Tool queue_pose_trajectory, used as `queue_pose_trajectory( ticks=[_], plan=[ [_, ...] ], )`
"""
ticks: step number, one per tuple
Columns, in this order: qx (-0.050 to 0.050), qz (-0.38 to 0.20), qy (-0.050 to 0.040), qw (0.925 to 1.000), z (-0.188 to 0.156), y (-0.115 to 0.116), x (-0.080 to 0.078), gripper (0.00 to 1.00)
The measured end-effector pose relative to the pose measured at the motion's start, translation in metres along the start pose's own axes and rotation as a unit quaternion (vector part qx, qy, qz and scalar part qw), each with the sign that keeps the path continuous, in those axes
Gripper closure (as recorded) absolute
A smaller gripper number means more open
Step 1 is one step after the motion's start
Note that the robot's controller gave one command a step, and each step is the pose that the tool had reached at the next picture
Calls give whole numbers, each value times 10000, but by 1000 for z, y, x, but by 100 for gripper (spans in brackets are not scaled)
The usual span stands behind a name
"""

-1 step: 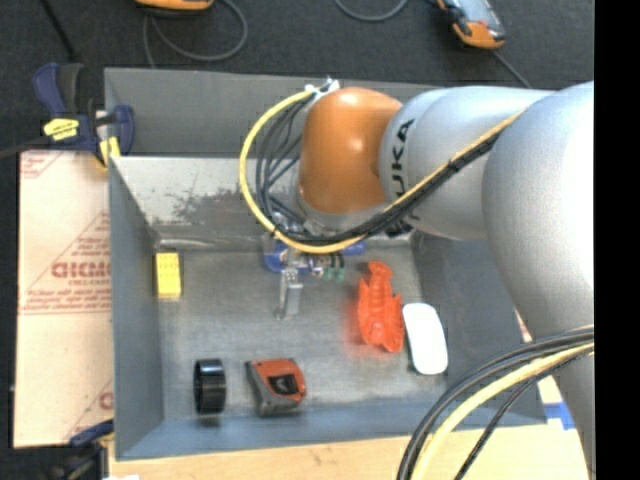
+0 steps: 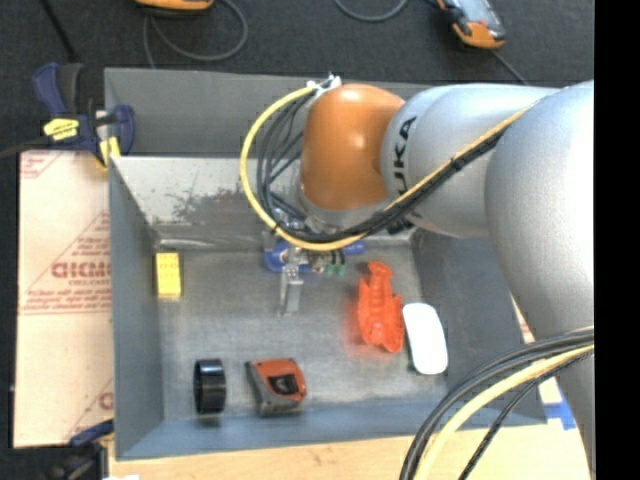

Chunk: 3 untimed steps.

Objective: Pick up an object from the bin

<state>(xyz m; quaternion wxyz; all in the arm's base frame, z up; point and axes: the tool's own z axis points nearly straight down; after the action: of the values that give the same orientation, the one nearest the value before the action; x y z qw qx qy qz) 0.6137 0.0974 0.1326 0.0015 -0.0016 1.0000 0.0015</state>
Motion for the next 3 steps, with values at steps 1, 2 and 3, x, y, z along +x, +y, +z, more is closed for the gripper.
queue_pose_trajectory(
  ticks=[1, 2, 3],
  plan=[
    [-4, 302, -40, 9995, 45, -47, -34, 0],
    [25, 242, 19, 9997, 44, -63, -32, 0],
    [5, 305, -29, 9995, 21, -61, -36, 0]
  ],
)
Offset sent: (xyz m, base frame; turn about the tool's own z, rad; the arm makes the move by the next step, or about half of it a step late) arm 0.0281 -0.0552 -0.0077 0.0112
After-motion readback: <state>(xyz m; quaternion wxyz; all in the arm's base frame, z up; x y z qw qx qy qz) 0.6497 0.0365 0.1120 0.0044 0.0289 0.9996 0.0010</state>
